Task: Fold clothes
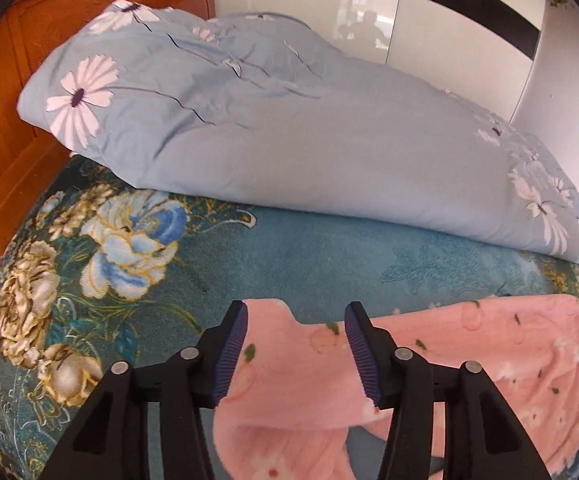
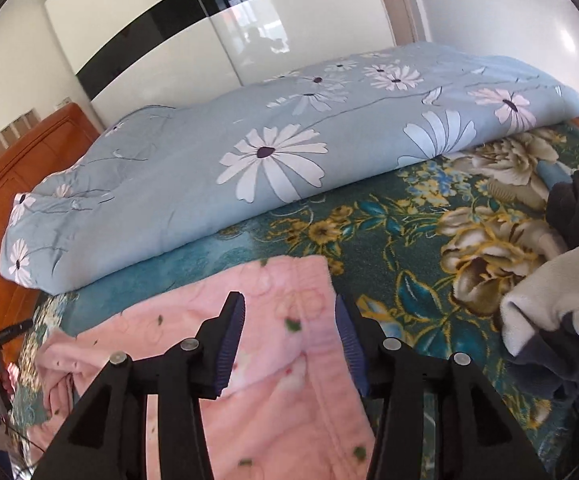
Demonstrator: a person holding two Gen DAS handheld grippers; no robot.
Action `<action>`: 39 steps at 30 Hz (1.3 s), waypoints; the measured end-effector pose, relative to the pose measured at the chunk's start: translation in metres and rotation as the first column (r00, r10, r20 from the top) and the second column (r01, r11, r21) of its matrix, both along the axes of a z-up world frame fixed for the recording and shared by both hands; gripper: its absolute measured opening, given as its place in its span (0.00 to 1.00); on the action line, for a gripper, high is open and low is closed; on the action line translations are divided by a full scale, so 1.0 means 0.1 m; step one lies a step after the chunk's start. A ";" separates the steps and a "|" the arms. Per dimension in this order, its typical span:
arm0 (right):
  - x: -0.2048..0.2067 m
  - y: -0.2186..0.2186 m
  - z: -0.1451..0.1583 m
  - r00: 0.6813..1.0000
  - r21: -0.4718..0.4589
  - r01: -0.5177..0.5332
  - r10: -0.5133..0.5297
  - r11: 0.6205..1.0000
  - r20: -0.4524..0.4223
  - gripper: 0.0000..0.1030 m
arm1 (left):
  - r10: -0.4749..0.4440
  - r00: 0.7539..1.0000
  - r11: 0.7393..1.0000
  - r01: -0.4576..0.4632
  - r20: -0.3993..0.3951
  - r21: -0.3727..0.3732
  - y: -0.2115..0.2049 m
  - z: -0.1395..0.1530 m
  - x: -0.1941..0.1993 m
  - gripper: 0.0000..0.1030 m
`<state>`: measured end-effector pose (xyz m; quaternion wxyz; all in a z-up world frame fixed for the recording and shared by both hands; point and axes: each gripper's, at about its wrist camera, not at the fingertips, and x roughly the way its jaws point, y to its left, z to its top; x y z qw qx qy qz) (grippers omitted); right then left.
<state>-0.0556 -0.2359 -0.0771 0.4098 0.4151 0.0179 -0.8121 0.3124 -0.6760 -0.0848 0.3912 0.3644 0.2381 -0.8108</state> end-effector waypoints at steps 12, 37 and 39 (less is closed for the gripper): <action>1.05 1.03 -0.63 0.988 0.035 -0.073 0.068 0.997 0.142 0.48 | 0.089 0.988 0.996 -0.089 -0.125 0.003 1.42 -0.14 1.76 0.74; 1.24 1.22 -0.88 0.961 -0.081 -0.005 0.027 0.997 0.277 0.47 | 0.258 0.920 0.950 -0.185 -0.294 0.253 1.53 -0.59 1.85 0.06; 1.20 1.23 -0.84 0.957 -0.110 0.014 0.018 0.994 0.289 0.48 | 0.186 0.923 0.980 -0.151 -0.337 0.129 1.52 -0.08 1.74 0.06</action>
